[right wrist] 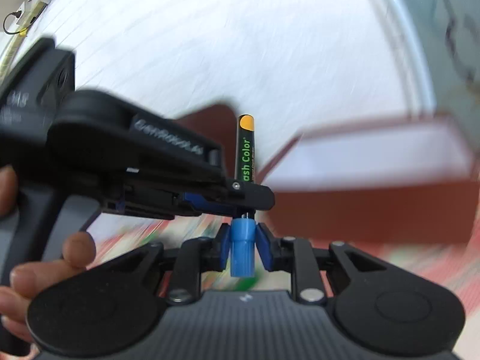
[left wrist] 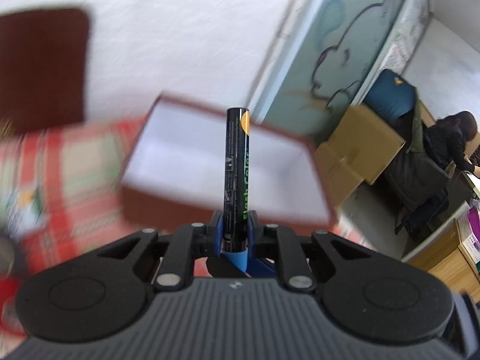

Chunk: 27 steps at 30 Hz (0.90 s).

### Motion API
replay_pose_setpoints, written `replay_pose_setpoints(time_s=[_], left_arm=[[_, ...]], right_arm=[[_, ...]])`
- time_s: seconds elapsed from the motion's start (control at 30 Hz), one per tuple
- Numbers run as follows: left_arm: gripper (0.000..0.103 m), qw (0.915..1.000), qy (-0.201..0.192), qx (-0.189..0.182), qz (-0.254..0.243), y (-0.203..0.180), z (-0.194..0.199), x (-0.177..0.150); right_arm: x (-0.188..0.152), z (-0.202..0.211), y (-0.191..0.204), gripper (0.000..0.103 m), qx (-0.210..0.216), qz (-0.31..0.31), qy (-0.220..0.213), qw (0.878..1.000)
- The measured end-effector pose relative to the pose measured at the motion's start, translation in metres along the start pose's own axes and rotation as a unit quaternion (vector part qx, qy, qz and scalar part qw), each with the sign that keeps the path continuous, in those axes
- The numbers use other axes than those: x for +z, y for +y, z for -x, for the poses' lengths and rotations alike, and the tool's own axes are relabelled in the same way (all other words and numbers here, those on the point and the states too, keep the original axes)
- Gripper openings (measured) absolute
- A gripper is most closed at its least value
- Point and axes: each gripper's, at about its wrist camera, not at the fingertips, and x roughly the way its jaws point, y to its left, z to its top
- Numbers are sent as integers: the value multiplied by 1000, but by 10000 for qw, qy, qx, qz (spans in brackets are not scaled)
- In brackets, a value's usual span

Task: Organize objects
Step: 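Release the black marker into the brown box with the right gripper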

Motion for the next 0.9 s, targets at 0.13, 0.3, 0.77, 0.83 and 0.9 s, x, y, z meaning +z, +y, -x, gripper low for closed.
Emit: replay_pose_setpoints(time_s=[0.13, 0.3, 0.77, 0.83, 0.9], left_arm=[[18, 9991, -248, -269, -193, -12, -36, 25], [24, 9991, -324, 118, -231, -12, -75, 39], [41, 9956, -459, 764, -305, 20, 22, 31], [41, 9933, -617, 848, -476, 17, 63, 32], [41, 9893, -822, 1002, -676, 11, 110, 34]], right_arm=[[25, -25, -33, 20, -398, -197, -373, 9983], [41, -65, -60, 23, -925, -104, -413, 9948], [60, -36, -58, 42, -453, -513, -192, 9975], [67, -9, -47, 42, -203, -613, -414, 9970], [90, 19, -34, 43, 109, -747, -606, 9953]])
